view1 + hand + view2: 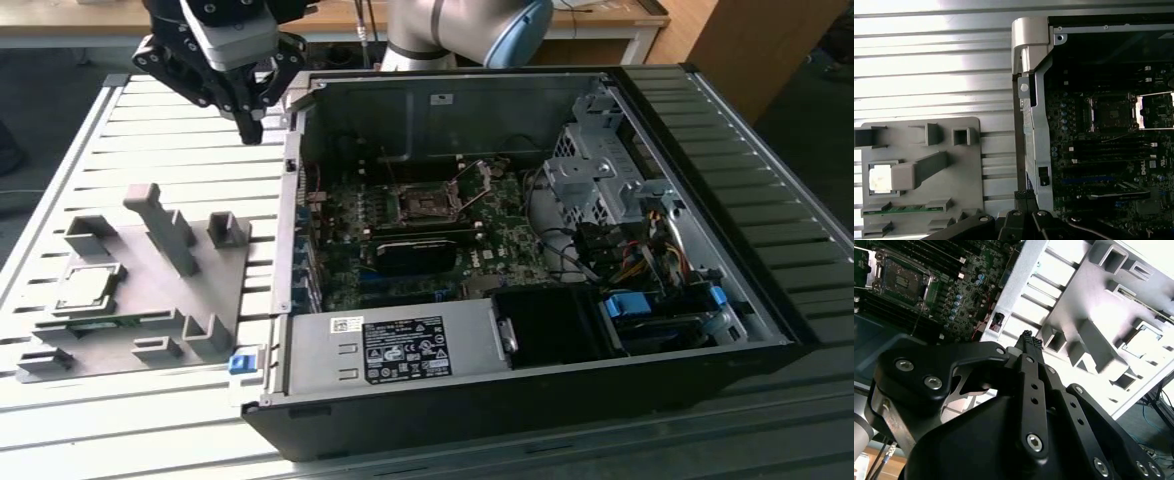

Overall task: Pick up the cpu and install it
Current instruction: 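Reach for the cpu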

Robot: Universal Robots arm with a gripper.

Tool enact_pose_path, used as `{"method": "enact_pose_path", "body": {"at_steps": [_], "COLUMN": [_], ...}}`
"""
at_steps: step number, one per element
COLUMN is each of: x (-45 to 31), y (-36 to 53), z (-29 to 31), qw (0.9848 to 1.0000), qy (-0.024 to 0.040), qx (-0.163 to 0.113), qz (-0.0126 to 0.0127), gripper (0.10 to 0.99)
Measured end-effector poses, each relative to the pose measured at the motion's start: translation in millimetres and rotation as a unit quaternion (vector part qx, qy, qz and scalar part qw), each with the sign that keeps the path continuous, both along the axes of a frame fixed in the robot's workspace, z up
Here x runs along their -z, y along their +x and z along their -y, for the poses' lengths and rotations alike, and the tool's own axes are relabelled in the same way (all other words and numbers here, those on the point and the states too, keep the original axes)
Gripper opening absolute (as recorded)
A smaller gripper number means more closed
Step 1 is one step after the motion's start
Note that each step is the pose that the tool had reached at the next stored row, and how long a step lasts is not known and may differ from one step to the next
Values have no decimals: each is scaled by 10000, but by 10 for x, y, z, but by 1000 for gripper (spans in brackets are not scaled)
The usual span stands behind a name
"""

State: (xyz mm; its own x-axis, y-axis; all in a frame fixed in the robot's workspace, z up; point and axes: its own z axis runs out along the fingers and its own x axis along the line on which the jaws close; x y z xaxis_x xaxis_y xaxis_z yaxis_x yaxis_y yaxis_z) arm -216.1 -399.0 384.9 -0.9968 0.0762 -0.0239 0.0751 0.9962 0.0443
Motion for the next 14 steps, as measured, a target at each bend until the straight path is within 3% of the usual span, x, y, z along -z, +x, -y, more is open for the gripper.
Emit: {"method": "enact_pose_path", "body": {"at_steps": [14], "x": [12], "y": [-124], "z": [0], "qw": [10000], "qy": [0], "qx": [0], "qz": [-1], "gripper": [106]}}
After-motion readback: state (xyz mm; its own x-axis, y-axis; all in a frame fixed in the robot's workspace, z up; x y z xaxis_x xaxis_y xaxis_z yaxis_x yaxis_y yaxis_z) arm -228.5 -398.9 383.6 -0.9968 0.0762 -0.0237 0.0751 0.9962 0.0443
